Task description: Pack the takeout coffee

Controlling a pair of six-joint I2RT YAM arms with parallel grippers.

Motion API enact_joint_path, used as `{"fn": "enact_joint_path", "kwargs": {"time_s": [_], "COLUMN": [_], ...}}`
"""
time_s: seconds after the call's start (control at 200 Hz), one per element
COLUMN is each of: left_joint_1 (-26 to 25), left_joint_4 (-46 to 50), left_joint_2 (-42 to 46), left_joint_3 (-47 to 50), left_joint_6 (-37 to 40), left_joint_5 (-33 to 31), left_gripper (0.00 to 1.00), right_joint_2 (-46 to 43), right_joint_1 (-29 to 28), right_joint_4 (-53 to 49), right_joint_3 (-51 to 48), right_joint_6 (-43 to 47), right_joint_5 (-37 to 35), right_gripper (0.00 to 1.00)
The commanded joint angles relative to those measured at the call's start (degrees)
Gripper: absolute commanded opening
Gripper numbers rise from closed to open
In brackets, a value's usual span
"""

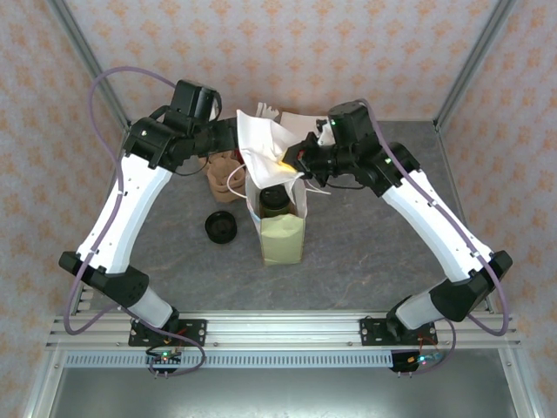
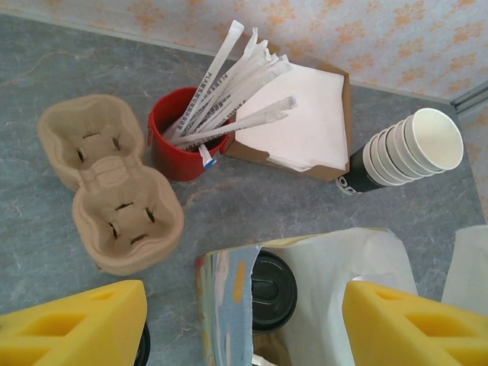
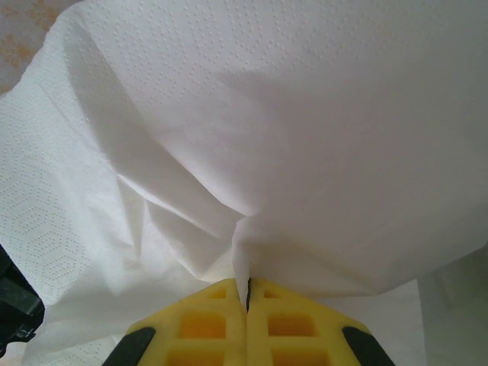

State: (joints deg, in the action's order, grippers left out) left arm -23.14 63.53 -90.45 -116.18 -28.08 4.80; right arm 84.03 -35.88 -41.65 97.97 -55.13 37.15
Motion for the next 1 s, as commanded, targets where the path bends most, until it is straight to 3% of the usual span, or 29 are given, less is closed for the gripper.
{"fn": "enact_joint_path", "kwargs": {"time_s": [0.0,0.996], "left_joint_1": [0.4,2.3], "left_joint_4": [-0.2,4.3], "left_joint_2": [0.2,-3.4], "left_joint_3": [-0.3,-7.5], "left_joint_6": [-1.0,2.0], "left_joint_5": [-2.2,0.2], "left_gripper": [0.69,0.7], "right_joint_2": [0.2,10.3], "right_joint_1": [-0.2,-2.1], "right_joint_4": [2.8,-10.8], "right_joint_3": [-0.2,1.0], "right_joint_6": [-1.1,11.5], "right_joint_5": [-0.2,-7.3], "right_gripper": [0.0,0.0]}}
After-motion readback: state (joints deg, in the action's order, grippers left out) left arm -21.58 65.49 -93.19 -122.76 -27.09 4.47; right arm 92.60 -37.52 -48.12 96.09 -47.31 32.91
